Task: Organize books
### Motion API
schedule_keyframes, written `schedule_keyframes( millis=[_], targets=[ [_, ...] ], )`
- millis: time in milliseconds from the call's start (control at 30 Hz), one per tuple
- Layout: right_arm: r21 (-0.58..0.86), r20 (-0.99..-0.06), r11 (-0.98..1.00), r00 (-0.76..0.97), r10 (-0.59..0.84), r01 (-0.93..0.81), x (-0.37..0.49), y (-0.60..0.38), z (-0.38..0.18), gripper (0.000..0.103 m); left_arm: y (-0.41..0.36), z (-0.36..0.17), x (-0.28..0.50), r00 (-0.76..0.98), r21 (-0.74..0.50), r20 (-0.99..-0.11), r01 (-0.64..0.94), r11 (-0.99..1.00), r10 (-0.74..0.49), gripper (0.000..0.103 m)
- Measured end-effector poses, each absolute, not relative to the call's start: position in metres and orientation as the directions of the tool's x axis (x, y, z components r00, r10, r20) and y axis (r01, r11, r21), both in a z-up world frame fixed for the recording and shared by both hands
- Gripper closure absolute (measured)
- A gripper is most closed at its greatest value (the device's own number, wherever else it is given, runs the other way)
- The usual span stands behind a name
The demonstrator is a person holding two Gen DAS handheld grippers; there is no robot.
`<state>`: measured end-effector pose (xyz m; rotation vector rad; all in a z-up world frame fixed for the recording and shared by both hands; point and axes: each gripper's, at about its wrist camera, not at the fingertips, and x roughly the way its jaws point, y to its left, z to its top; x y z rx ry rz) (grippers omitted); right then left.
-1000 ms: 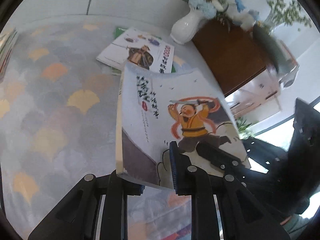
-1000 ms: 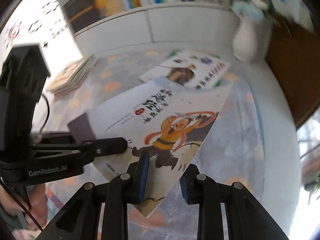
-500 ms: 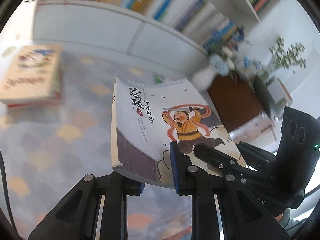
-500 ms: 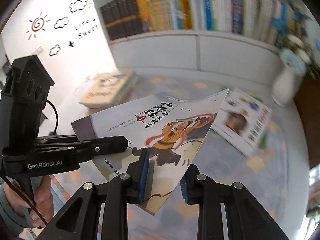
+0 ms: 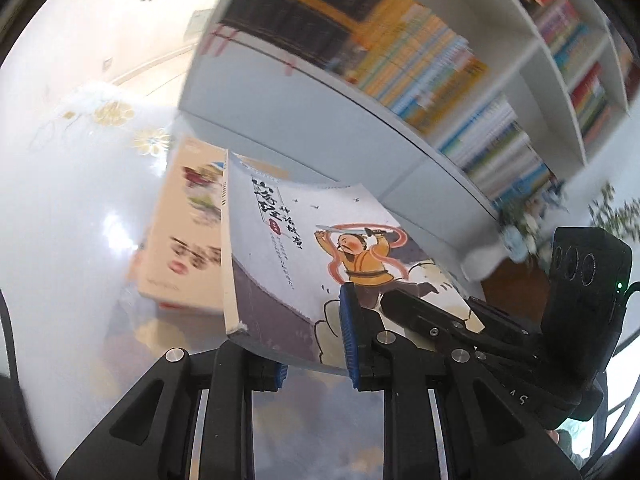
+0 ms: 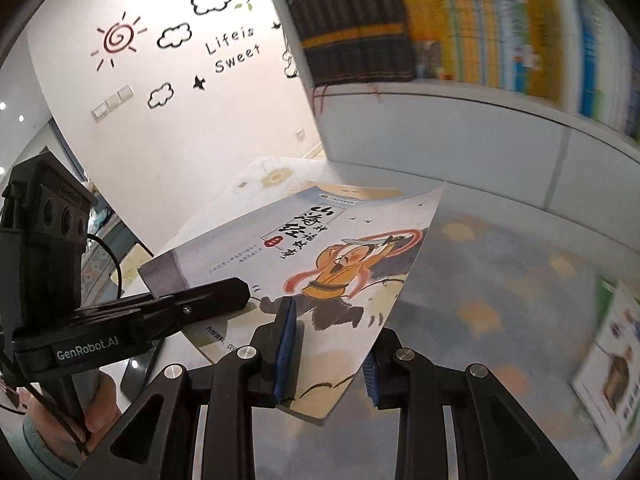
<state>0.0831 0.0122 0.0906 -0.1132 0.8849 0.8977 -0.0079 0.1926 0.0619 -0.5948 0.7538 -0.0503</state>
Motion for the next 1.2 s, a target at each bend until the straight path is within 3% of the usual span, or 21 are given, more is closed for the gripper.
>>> schedule_keyframes(
  millis=[500,733,933,1067,1200],
  targets=[
    [0.304,-0.795,0.668,0.205,0.57,-0.679,0.162,0.091,0.032,0.073,0.254,0.011,0.03,0.712,-0.586,-0.641,-0.211,0.782,-0.288,0.085],
    [0.31,-0.829,0.693,0.172,0.533,-0.651,0.176,0.098,0.008,0.073,0.281,0.007,0.012,0.712,-0.548,-0.671,-0.288,0.785,-0.207,0.085],
    [0.288,-0.824,0.682,0.189,0.534,-0.672,0.166,0.099,-0.001,0.065,0.281,0.012,-0.004,0.704,-0.529,-0.687,-0.314,0.788,-0.18,0.085],
    [0.298,-0.832,0.693,0.178,0.526,-0.657,0.154,0.089,0.002,0.049,0.248,0.029,-0.005,0.701,-0.452,-0.698,-0.276,0.848,-0.144,0.082],
    [0.283,-0.855,0.733,0.182,0.485,-0.619,0.129,0.057,0.001,0.049,0.198,0.039,0.004,0.671,-0.403,-0.725,-0.228,0.887,-0.157,0.081]
  ],
)
